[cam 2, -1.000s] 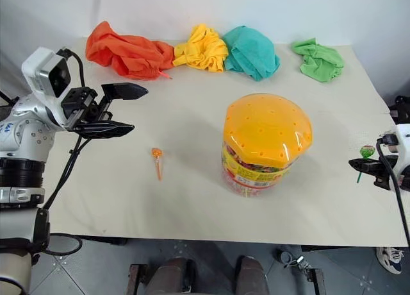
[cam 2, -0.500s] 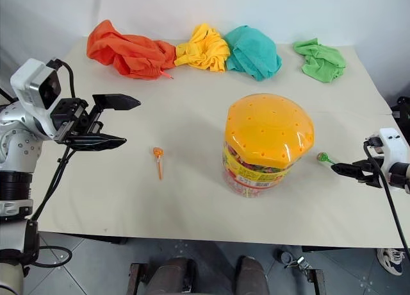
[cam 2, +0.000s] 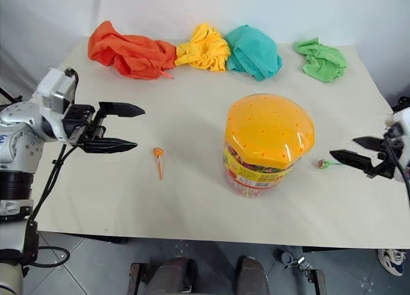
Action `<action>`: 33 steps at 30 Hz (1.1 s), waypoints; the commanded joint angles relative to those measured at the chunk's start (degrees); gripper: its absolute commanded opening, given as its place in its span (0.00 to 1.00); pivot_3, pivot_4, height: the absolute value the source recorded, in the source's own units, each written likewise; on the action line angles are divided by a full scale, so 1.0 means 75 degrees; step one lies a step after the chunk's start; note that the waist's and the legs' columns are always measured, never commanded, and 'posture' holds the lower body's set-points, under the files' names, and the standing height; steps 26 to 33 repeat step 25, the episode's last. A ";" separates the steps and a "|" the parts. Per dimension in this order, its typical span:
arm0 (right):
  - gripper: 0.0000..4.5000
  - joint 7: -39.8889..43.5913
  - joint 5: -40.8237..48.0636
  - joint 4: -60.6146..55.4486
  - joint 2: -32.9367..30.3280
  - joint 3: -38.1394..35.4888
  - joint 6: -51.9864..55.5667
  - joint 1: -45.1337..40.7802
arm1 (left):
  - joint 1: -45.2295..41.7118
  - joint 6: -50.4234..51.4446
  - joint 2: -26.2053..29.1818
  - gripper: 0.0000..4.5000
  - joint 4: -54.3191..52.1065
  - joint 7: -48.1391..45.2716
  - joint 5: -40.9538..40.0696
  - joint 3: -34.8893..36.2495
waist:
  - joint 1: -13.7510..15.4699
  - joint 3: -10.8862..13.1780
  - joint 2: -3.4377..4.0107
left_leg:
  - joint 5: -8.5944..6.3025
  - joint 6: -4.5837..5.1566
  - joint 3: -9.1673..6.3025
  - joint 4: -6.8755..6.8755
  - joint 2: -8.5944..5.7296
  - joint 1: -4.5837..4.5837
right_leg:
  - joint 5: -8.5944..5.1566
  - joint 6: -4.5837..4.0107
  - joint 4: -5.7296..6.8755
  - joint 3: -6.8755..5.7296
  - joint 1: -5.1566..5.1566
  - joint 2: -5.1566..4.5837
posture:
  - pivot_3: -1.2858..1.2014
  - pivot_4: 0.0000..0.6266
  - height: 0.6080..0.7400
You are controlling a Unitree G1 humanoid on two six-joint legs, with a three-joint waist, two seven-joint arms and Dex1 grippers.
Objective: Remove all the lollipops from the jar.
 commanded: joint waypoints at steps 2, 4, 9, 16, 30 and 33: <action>0.99 0.0312 0.0163 -0.0860 0.0209 -0.0800 -0.0802 0.0304 | 0.0140 0.0233 0.0188 1.00 -0.0272 0.0534 0.0489 0.0060 | -0.0006 0.0000 0.0000 | -0.0001 0.0000 0.0002 0.0001 -0.0004 0.0000 | 0.0004 0.0006 -0.0001 0.0006 0.0000 0.0000 | 0.52 0.24 1.00; 0.99 0.0365 0.0225 -0.0847 0.0153 -0.0905 -0.1029 0.0118 | 0.0285 0.0149 0.0111 1.00 -0.0373 0.0567 0.0402 0.0252 | -0.0015 0.0001 0.0001 | -0.0001 0.0001 0.0005 0.0002 -0.0006 0.0002 | 0.0006 0.0011 0.0000 0.0015 0.0000 -0.0001 | 0.52 0.24 1.00; 0.99 0.1235 0.0425 -0.1677 0.0088 -0.1215 -0.1262 0.0747 | 0.0621 0.0499 0.0224 1.00 -0.0641 0.0191 -0.0035 0.0591 | -0.0012 0.0001 0.0001 | 0.0000 0.0000 0.0002 0.0001 0.0001 0.0003 | 0.0006 0.0010 -0.0001 0.0008 0.0000 0.0000 | 0.52 0.24 1.00; 0.99 0.2085 -0.0206 -0.1524 0.0273 -0.1036 -0.2327 0.2028 | 0.1487 0.0097 0.0651 1.00 -0.0476 -0.0253 0.0027 0.1245 | -0.0012 0.0001 0.0000 | -0.0003 0.0003 0.0003 0.0001 -0.0003 0.0003 | 0.0006 0.0010 -0.0006 0.0010 0.0003 -0.0001 | 0.52 0.24 1.00; 0.99 0.1937 -0.0380 -0.1036 0.0404 -0.0600 -0.2746 0.2022 | 0.2354 -0.0417 0.0791 1.00 0.0025 -0.0375 0.0001 0.2144 | -0.0024 0.0001 0.0001 | -0.0004 -0.0001 0.0007 0.0001 0.0002 0.0014 | 0.0005 0.0009 0.0002 0.0015 0.0004 -0.0001 | 0.52 0.24 1.00; 0.99 0.1937 -0.0380 -0.1036 0.0404 -0.0600 -0.2746 0.2022 | 0.2354 -0.0417 0.0791 1.00 0.0025 -0.0375 0.0001 0.2144 | -0.0024 0.0001 0.0001 | -0.0004 -0.0001 0.0007 0.0001 0.0002 0.0014 | 0.0005 0.0009 0.0002 0.0015 0.0004 -0.0001 | 0.52 0.24 1.00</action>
